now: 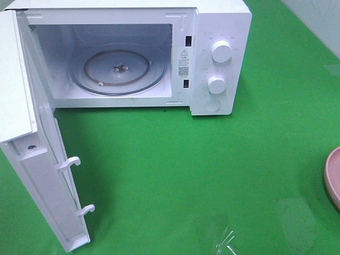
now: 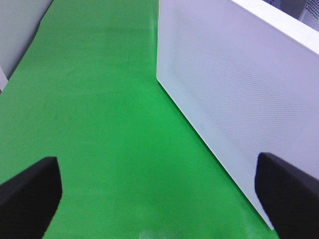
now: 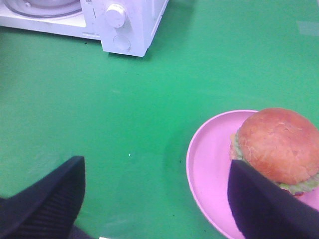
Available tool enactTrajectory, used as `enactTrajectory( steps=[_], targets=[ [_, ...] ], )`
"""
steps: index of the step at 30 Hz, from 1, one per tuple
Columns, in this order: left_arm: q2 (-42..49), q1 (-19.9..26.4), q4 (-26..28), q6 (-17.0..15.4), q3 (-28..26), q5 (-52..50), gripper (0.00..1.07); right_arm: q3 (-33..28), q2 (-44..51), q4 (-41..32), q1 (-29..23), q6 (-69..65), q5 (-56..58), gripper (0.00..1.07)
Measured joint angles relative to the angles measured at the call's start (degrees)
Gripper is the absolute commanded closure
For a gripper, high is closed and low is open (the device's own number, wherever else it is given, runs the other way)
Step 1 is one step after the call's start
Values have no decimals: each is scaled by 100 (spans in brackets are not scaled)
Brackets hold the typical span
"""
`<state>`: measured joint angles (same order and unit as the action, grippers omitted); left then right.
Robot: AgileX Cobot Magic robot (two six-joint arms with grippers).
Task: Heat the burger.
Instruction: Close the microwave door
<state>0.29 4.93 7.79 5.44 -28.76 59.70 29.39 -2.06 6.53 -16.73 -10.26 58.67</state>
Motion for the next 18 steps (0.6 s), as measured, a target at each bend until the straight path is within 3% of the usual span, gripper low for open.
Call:
enactTrajectory(
  steps=[7,18],
  targets=[
    [0,0,0,0,0,0,9,0,229,-109,688,223,-34,31],
    [0,0,0,0,0,0,9,0,229,-120,756,223,-40,32]
  ],
)
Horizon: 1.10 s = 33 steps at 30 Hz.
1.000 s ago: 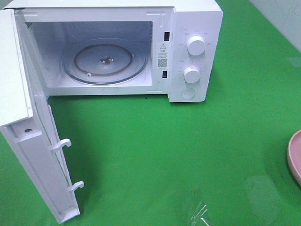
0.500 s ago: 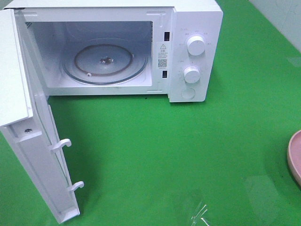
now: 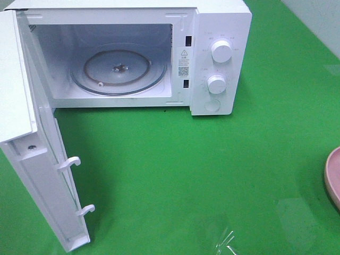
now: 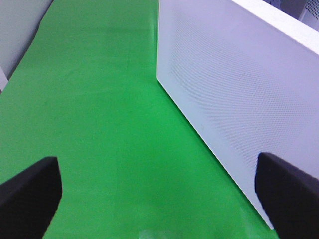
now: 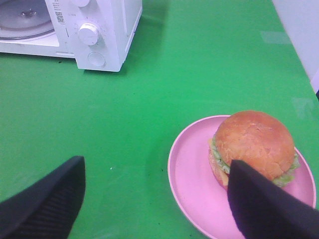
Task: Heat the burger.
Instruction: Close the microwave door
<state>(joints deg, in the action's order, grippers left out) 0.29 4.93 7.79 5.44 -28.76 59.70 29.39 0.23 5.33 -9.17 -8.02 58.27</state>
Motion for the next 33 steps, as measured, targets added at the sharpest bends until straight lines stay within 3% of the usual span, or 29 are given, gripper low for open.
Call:
enactTrajectory(
  steps=[33],
  targets=[
    [0,0,0,0,0,0,9,0,0,0,0,0,0,32]
  ],
)
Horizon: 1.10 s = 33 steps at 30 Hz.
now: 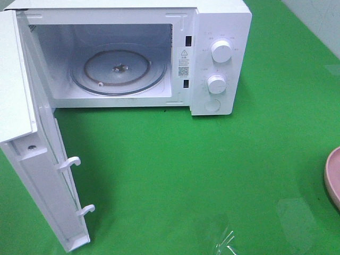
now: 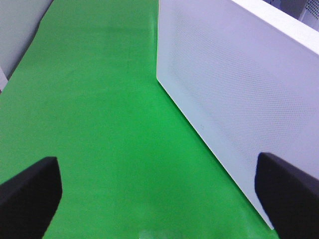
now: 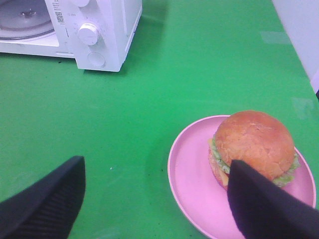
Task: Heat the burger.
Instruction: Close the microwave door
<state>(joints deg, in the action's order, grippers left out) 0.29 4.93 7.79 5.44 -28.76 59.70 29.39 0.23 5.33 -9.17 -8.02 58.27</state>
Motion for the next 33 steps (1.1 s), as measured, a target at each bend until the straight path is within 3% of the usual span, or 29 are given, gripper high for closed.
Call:
enactTrajectory(
  steps=[12,18,20,21,22,23,25,26,27,28,29,30,31,33],
  targets=[
    [0,0,0,0,0,0,9,0,0,0,0,0,0,32],
    [0,0,0,-17,0,-6,15,0,0,0,0,0,0,32],
    [0,0,0,-109,-46,-97,28,0,0,0,0,0,0,32],
    [0,0,0,-109,-46,-97,28,0,0,0,0,0,0,32],
    [0,0,0,-149,-74,-309,39,0,0,0,0,0,0,32],
    [0,0,0,-149,-74,-309,39,0,0,0,0,0,0,32],
    [-34,0,0,-172,-103,-647,55,0,0,0,0,0,0,32],
    [-34,0,0,-172,-103,-647,55,0,0,0,0,0,0,32],
    [-149,0,0,-172,-109,-842,65,0,0,0,0,0,0,32],
    [-149,0,0,-172,-109,-842,65,0,0,0,0,0,0,32],
    [-332,0,0,-178,-109,-1071,77,0,0,0,0,0,0,32],
    [-332,0,0,-178,-109,-1071,77,0,0,0,0,0,0,32],
    [-539,0,0,-178,-109,-1295,89,0,0,0,0,0,0,32],
    [-773,0,0,-178,-109,-1541,94,0,0,0,0,0,0,32]
  ],
)
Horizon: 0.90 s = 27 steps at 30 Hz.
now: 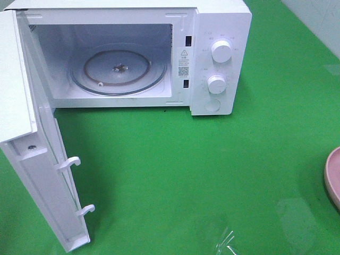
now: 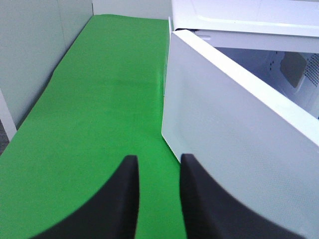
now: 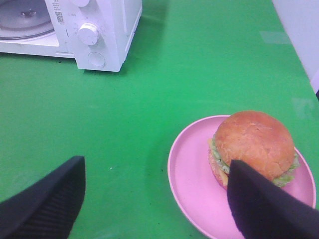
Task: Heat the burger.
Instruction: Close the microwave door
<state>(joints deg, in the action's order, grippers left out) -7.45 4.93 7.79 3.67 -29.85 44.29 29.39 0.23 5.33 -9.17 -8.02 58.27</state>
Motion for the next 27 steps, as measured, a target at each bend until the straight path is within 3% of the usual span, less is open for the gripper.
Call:
enactTrajectory(
  steps=[1,6,12,27],
  targets=[
    [-132,0,0,0,0,-132,107,0,0,0,0,0,0,32],
    [-579,0,0,0,103,-808,107,0,0,0,0,0,0,32],
    [-1186,0,92,0,710,-2292,107,0,0,0,0,0,0,32],
    [-2710,0,218,0,1604,-4927,107,0,0,0,0,0,0,32]
  ],
)
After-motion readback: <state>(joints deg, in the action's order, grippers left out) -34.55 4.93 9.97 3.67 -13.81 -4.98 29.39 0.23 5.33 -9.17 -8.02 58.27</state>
